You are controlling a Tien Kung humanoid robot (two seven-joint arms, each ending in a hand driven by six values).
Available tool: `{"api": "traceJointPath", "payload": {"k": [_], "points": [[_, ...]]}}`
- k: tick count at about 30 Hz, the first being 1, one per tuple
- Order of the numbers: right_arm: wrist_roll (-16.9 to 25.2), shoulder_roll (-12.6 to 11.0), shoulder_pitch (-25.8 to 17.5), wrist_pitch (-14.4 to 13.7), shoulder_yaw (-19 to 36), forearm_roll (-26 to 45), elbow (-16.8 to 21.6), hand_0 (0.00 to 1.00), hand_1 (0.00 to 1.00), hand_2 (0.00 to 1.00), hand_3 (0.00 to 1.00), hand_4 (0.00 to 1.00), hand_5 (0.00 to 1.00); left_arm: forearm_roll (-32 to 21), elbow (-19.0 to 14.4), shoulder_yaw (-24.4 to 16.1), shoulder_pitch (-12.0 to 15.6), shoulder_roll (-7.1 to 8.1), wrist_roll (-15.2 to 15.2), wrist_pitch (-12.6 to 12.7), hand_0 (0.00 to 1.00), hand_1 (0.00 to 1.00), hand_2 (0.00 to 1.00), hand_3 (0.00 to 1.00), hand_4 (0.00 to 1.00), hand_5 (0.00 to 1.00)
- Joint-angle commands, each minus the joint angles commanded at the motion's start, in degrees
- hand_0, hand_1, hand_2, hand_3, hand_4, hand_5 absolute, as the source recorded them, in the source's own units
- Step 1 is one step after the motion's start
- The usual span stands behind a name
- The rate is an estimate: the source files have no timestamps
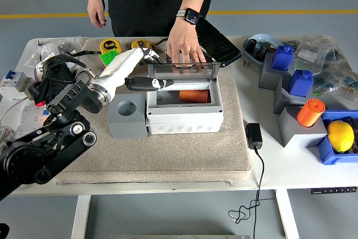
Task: Fetch the battery,place it into the box,close the lid of the box
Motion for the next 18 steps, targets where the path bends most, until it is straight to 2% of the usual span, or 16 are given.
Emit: {"api": "traceJointPath", "payload": {"k": [11, 18], "points": [[-0.02, -0.06, -0.09, 0.18, -0.29, -0.19, 0.05, 0.588, 0.578, 0.543, 0.533, 0.892, 0.442, -1.08, -1.18, 5.10, 1.30, -0.81, 0.23, -0.62, 0.602, 0.644, 0.608, 0.609, 0.991, 0.522], [0.02, -0.04, -0.05, 0.11, -0.21, -0.23, 0.04, 0.588, 0.578, 0.543, 0.533, 0.891, 0.444, -1.48, -1.71, 5.48, 1.92, -0.72, -0.06, -0.60, 0.597, 0.643, 0.606, 0.611, 0.990, 0.522]]}}
